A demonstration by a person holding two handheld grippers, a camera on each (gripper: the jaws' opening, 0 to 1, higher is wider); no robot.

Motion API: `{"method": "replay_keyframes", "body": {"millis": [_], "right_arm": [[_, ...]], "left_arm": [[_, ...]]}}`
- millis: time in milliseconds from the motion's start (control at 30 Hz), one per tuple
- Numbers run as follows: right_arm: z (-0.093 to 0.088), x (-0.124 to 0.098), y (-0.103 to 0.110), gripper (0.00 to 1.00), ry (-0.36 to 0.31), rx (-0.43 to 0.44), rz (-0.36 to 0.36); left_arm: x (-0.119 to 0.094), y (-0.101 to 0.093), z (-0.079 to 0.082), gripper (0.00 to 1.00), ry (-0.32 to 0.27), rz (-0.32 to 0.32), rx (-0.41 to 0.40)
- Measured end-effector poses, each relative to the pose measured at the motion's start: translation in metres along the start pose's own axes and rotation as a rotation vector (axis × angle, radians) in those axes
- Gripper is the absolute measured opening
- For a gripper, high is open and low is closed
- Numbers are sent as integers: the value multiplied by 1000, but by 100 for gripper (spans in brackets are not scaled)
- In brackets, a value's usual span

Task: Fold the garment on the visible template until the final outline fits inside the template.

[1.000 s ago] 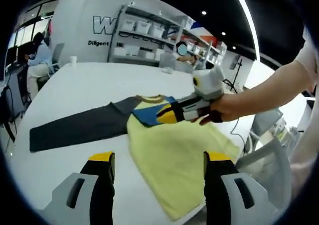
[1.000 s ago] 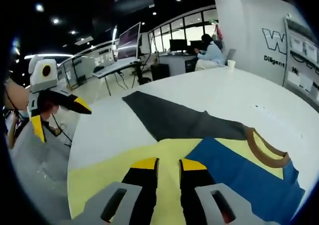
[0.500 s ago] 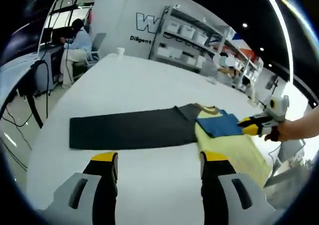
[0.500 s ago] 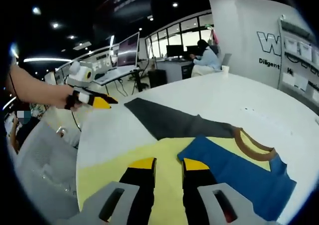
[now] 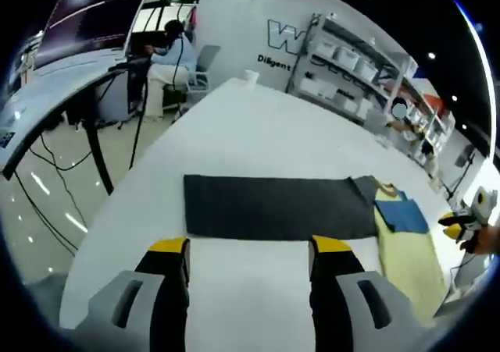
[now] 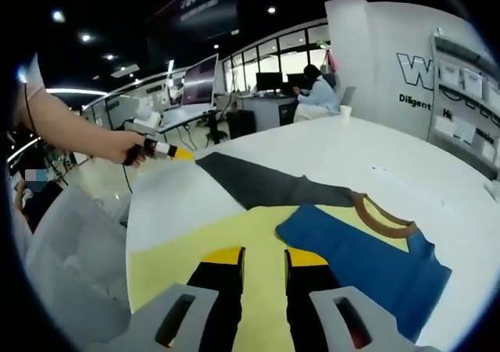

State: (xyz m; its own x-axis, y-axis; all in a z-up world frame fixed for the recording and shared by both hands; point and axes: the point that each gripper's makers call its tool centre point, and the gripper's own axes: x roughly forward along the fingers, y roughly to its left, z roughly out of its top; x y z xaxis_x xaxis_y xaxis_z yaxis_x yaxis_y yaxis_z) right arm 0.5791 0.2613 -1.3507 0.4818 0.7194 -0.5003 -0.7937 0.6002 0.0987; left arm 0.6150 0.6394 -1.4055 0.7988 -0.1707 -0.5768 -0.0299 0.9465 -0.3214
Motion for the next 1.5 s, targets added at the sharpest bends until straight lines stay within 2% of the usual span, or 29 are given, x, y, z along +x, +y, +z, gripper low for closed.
{"method": "replay_keyframes", "body": {"millis": [200,400,600,767,900,1000,1100,1167,1267,1500], "right_arm": [[0,-9,5,15,-11,2,-10],[-3,-21,3,15,-14,9,-35],[-8,-31,0,14,-13,19,-61],[-12,-36,0,13,-14,28,-76],[-12,-40,-1,12,-17,31,-84],[-12,-43,-3,12,-20,32,-91],[-14,-45,-5,12,-20,33,-95],[-14,-46,-5,12,-22,36,-95],[-14,-47,-5,12,-28,38,-94],[-14,-52,-7,12,-51,44,-90]], "left_arm": [[11,11,0,49,7,15,-55],[22,20,-4,48,24,44,-88],[21,21,-1,33,13,65,-85],[19,19,0,22,3,90,-124],[17,25,-2,2,10,125,-114],[17,23,0,2,4,114,-122],[12,13,12,1,-42,91,-124],[10,4,21,1,-66,69,-94],[6,-17,41,1,-117,23,-91],[6,-73,79,1,-181,-91,-37]]}}
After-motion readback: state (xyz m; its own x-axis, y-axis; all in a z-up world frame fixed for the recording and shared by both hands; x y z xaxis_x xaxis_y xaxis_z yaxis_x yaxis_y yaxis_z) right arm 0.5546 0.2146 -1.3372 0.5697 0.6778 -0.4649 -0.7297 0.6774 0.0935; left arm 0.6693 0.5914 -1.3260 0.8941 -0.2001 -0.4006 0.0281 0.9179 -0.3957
